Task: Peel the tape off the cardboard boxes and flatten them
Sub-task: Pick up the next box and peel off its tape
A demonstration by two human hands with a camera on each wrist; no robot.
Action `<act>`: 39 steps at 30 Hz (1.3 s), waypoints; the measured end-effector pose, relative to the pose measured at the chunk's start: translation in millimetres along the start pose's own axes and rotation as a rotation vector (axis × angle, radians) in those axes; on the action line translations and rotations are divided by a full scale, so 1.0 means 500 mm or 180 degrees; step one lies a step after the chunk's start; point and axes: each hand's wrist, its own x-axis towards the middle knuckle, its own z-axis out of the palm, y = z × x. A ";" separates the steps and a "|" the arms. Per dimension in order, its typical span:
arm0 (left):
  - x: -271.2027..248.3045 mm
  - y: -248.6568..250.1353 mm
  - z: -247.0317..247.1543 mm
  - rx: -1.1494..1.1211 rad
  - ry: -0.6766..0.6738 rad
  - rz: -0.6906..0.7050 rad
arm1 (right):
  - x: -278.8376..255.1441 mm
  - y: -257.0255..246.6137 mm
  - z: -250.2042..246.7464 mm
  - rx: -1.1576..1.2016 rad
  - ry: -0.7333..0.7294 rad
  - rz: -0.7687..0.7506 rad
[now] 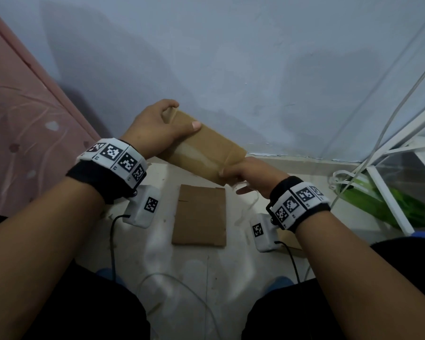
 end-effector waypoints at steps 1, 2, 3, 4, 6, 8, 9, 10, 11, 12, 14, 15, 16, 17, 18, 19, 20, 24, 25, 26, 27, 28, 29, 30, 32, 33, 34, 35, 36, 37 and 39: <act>-0.001 -0.003 0.001 0.0079 0.0022 0.0020 | -0.003 -0.002 0.003 -0.0106 0.0009 -0.0045; 0.000 -0.006 0.000 0.0131 0.0036 0.0031 | -0.005 -0.004 0.005 -0.0220 0.0003 -0.0074; 0.001 -0.009 -0.001 0.0161 0.0052 0.0046 | -0.009 -0.009 0.007 -0.0340 -0.0010 -0.0081; 0.002 -0.012 -0.001 0.0189 0.0064 0.0057 | -0.013 -0.015 0.008 -0.0447 -0.0013 -0.0050; 0.002 -0.012 0.002 0.0244 0.0097 0.0153 | -0.018 -0.029 0.009 -0.0514 0.0016 0.0074; 0.001 -0.012 0.010 0.0305 0.0191 0.0215 | -0.027 -0.044 0.010 -0.0503 0.0150 0.0153; 0.001 -0.013 0.013 0.0330 0.0275 0.0247 | -0.030 -0.047 0.009 -0.0483 0.0198 0.0144; 0.002 -0.014 0.015 0.0364 0.0390 0.0291 | -0.037 -0.051 0.008 -0.0392 0.0208 0.0072; 0.003 -0.017 0.015 0.0417 0.0518 0.0361 | -0.041 -0.052 0.006 -0.0213 0.0175 -0.0049; 0.005 -0.016 0.013 0.0502 0.0640 0.0419 | -0.044 -0.053 0.001 0.0035 0.0153 -0.0162; 0.006 -0.014 0.005 0.1007 0.0848 0.0459 | -0.047 -0.057 -0.007 0.0396 0.0136 -0.0341; 0.006 -0.012 0.004 0.1509 0.0954 0.0550 | -0.047 -0.061 -0.006 0.0521 0.0150 -0.0419; 0.005 -0.011 0.005 0.2017 0.1047 0.0745 | -0.045 -0.065 -0.004 0.0670 0.0163 -0.0463; 0.003 -0.011 0.010 0.2353 0.1059 0.1058 | -0.044 -0.069 -0.001 0.0825 0.0160 -0.0457; -0.002 -0.011 0.017 0.2508 0.0964 0.1415 | -0.044 -0.073 0.003 0.1028 0.0158 -0.0417; -0.005 -0.010 0.025 0.2415 0.0722 0.1741 | -0.045 -0.076 0.005 0.1222 0.0144 -0.0396; -0.011 -0.009 0.032 0.2112 0.0325 0.1959 | -0.050 -0.079 0.005 0.1361 0.0120 -0.0401; -0.040 -0.011 0.057 0.2454 -0.0826 0.2274 | -0.069 -0.090 -0.001 0.1451 0.0034 -0.0526; -0.044 -0.016 0.059 0.2673 -0.0830 0.2236 | -0.073 -0.093 -0.001 0.1432 -0.0021 -0.0540; -0.045 -0.021 0.058 0.2741 -0.0803 0.2142 | -0.077 -0.096 0.002 0.1395 -0.0073 -0.0547; -0.046 -0.023 0.054 0.2690 -0.0771 0.2028 | -0.078 -0.098 0.006 0.1372 -0.0132 -0.0560; -0.044 -0.021 0.048 0.2603 -0.0757 0.1919 | -0.081 -0.099 0.011 0.1390 -0.0217 -0.0577; -0.039 -0.018 0.045 0.2550 -0.0760 0.1836 | -0.083 -0.099 0.016 0.1424 -0.0306 -0.0596; -0.034 -0.014 0.043 0.2545 -0.0782 0.1790 | -0.086 -0.100 0.020 0.1481 -0.0364 -0.0608; -0.024 -0.006 0.038 0.2528 -0.0910 0.1688 | -0.088 -0.098 0.029 0.1542 -0.0374 -0.0624; -0.018 -0.004 0.036 0.2463 -0.0994 0.1624 | -0.089 -0.097 0.034 0.1542 -0.0360 -0.0637; -0.014 -0.004 0.033 0.2372 -0.1083 0.1575 | -0.088 -0.095 0.038 0.1564 -0.0356 -0.0655; -0.014 -0.002 0.030 0.2276 -0.1155 0.1562 | -0.090 -0.093 0.042 0.1596 -0.0369 -0.0671; -0.013 -0.003 0.027 0.2169 -0.1205 0.1546 | -0.089 -0.092 0.044 0.1677 -0.0413 -0.0702; -0.012 -0.001 0.024 0.2047 -0.1241 0.1508 | -0.089 -0.092 0.047 0.1770 -0.0469 -0.0728; -0.011 -0.002 0.017 0.1795 -0.1335 0.1328 | -0.090 -0.091 0.050 0.1952 -0.0583 -0.0783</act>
